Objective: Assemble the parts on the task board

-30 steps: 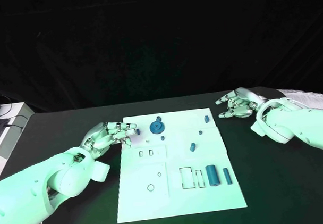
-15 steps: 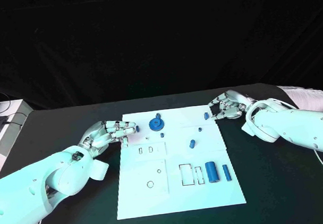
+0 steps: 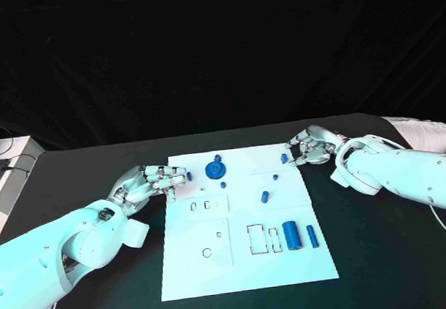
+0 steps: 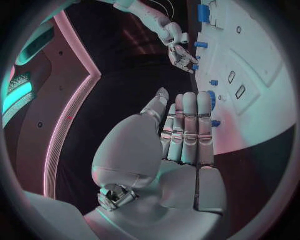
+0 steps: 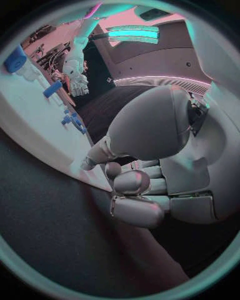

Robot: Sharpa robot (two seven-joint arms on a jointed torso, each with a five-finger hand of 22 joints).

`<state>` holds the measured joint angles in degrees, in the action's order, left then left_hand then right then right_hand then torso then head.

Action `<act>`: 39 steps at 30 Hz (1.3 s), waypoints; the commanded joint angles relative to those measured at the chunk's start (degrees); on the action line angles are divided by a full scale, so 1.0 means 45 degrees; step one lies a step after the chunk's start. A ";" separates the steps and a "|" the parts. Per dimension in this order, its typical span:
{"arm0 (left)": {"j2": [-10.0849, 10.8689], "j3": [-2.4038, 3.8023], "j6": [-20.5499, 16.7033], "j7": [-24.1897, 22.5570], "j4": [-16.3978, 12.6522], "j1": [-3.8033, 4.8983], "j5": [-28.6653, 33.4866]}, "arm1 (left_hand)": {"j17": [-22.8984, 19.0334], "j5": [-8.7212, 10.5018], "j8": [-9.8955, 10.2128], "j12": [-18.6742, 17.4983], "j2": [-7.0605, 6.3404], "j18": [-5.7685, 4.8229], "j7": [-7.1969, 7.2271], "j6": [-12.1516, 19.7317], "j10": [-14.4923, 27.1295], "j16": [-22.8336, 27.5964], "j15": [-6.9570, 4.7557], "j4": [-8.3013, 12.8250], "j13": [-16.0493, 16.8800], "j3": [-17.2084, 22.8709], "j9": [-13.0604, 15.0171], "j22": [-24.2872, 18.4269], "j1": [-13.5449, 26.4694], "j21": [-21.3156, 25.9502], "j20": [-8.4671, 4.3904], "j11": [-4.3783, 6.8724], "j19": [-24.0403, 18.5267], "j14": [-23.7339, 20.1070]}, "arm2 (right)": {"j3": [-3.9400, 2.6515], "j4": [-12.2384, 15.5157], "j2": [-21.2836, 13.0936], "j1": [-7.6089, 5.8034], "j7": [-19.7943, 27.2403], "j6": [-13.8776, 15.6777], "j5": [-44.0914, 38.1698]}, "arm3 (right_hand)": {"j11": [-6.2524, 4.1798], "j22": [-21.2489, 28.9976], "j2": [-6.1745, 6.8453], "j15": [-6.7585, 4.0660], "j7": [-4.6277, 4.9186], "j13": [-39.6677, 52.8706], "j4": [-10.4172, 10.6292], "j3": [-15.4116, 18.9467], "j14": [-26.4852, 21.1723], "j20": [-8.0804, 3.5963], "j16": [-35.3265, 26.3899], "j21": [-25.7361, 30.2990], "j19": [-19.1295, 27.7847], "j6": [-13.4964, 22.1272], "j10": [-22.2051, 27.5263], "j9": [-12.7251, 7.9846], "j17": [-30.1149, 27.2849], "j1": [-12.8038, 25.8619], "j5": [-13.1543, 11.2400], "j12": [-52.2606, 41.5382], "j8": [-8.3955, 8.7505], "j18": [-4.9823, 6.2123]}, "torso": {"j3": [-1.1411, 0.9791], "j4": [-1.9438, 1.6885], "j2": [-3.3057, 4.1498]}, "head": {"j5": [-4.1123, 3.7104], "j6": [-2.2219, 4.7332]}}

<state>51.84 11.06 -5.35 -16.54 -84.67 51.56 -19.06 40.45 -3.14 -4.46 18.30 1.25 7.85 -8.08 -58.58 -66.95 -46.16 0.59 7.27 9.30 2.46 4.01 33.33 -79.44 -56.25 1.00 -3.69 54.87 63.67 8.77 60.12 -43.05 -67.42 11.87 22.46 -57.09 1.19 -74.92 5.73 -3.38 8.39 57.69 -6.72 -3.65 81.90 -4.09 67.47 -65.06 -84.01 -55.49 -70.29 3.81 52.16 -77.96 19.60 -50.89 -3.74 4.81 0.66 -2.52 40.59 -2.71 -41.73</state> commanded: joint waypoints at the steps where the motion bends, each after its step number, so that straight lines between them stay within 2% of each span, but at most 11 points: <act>1: -0.0013 0.0011 0.0190 -0.0017 -0.0015 -0.0003 -0.0008 | 0.0033 0.0047 -0.0057 0.0092 0.0061 0.0090 -0.0028 -0.0074 0.0069 0.0007 -0.0005 0.0020 0.0009 -0.0030 0.0011 0.0019 -0.0032 -0.0038 -0.0033 0.0004 0.0036 0.0058 | 0.0002 0.0058 0.0030 0.0009 -0.0078 -0.0627 -0.0233 | -0.0019 -0.2016 -0.0123 0.0020 -0.0008 0.0006 -0.0034 0.0060 0.0083 0.0028 0.0042 -0.0040 -0.0971 -0.0123 -0.0010 0.0004 0.0021 0.0046 -0.0028 -0.0061 -0.0011 0.0079 | -0.0004 -0.0002 -0.0003 | 0.0005 -0.0007; 7: -0.0004 0.0011 0.0164 0.0009 -0.0013 -0.0003 -0.0011 | 0.0082 0.0047 -0.0069 0.0153 0.0071 0.0098 -0.0031 -0.0070 0.0118 -0.0005 -0.0004 0.0030 0.0001 -0.0023 0.0012 0.0033 -0.0032 -0.0039 -0.0028 0.0000 0.0041 0.0060 | 0.0002 0.0092 0.0020 0.0010 -0.0119 -0.0842 -0.0300 | -0.0014 -0.2018 -0.0143 0.0024 0.0004 0.0011 -0.0052 0.0073 0.0083 0.0029 0.0042 -0.0044 -0.0971 -0.0190 -0.0005 0.0004 0.0029 0.0055 -0.0010 -0.0064 -0.0010 0.0078 | 0.0011 -0.0015 -0.0005 | -0.0023 -0.0035; 12: -0.0002 0.0011 0.0138 0.0026 -0.0004 -0.0003 -0.0011 | 0.0108 0.0047 -0.0076 0.0188 0.0083 0.0104 -0.0034 -0.0065 0.0144 -0.0010 -0.0003 0.0041 -0.0006 -0.0015 0.0012 0.0045 -0.0040 -0.0044 -0.0027 -0.0003 0.0047 0.0064 | 0.0003 0.0146 0.0045 0.0010 -0.0131 -0.0863 -0.0317 | -0.0012 -0.2017 -0.0176 0.0028 0.0002 0.0012 -0.0036 0.0093 0.0084 0.0032 0.0046 -0.0040 -0.0970 -0.0209 -0.0001 -0.0002 0.0042 0.0103 -0.0031 -0.0062 0.0003 0.0079 | 0.0003 0.0002 -0.0002 | -0.0031 -0.0051; 17: 0.0002 0.0012 0.0127 0.0040 -0.0011 -0.0003 -0.0012 | 0.0126 0.0047 -0.0084 0.0211 0.0108 0.0108 -0.0035 -0.0066 0.0164 -0.0011 -0.0003 0.0044 -0.0013 -0.0002 0.0012 0.0053 -0.0045 -0.0046 -0.0024 -0.0002 0.0047 0.0065 | 0.0003 0.0188 0.0091 0.0010 -0.0154 -0.0892 -0.0321 | -0.0027 -0.2030 -0.0292 0.0016 -0.0017 0.0040 -0.0028 0.0087 0.0091 0.0027 0.0067 -0.0089 -0.0975 -0.0334 -0.0018 -0.0001 0.0079 0.0159 -0.0041 -0.0091 -0.0001 0.0071 | 0.0006 -0.0017 -0.0002 | -0.0089 -0.0077; 32: 0.0016 0.0012 0.0122 0.0075 -0.0008 -0.0003 -0.0012 | 0.0147 0.0048 -0.0090 0.0215 0.0141 0.0114 -0.0040 -0.0056 0.0222 -0.0002 0.0003 0.0057 -0.0051 0.0024 0.0011 0.0068 -0.0049 -0.0049 -0.0021 -0.0016 0.0046 0.0065 | 0.0003 0.0182 0.0214 0.0010 -0.0198 -0.0893 -0.0323 | -0.0040 -0.2056 -0.0629 0.0004 -0.0034 0.0107 -0.0046 -0.0014 0.0097 0.0013 0.0119 -0.0200 -0.0979 -0.0524 -0.0038 -0.0007 0.0172 0.0344 -0.0086 -0.0153 0.0005 0.0047 | 0.0001 0.0001 -0.0006 | -0.0039 -0.0098; 39: 0.0029 0.0012 0.0115 0.0085 -0.0006 -0.0003 -0.0011 | 0.0157 0.0047 -0.0093 0.0192 0.0148 0.0118 -0.0044 -0.0047 0.0256 0.0003 0.0009 0.0063 -0.0089 0.0033 0.0011 0.0074 -0.0045 -0.0049 -0.0018 -0.0029 0.0046 0.0065 | 0.0003 0.0165 0.0233 0.0010 -0.0228 -0.0881 -0.0320 | -0.0052 -0.2061 -0.0861 -0.0004 -0.0046 0.0122 -0.0044 -0.0109 0.0098 0.0007 0.0124 -0.0230 -0.0977 -0.0717 -0.0021 -0.0011 0.0200 0.0468 -0.0155 -0.0145 0.0012 0.0039 | 0.0000 -0.0004 -0.0004 | -0.0101 -0.0088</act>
<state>52.01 11.07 -5.38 -15.93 -84.61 51.54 -19.09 41.10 -3.14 -4.66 19.07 1.48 7.84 -8.09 -58.57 -66.13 -46.15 0.60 7.27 8.95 2.46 4.00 33.60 -79.67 -56.25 1.02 -3.70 54.88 63.66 8.76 60.85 -42.06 -67.43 10.93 19.40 -57.94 1.30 -74.90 2.49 -3.36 7.92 58.18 -6.94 -3.92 81.92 -4.08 67.67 -65.77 -84.00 -58.04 -70.39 3.80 52.98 -75.77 19.07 -51.49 -3.74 4.76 0.66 -2.53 40.57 -3.09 -42.14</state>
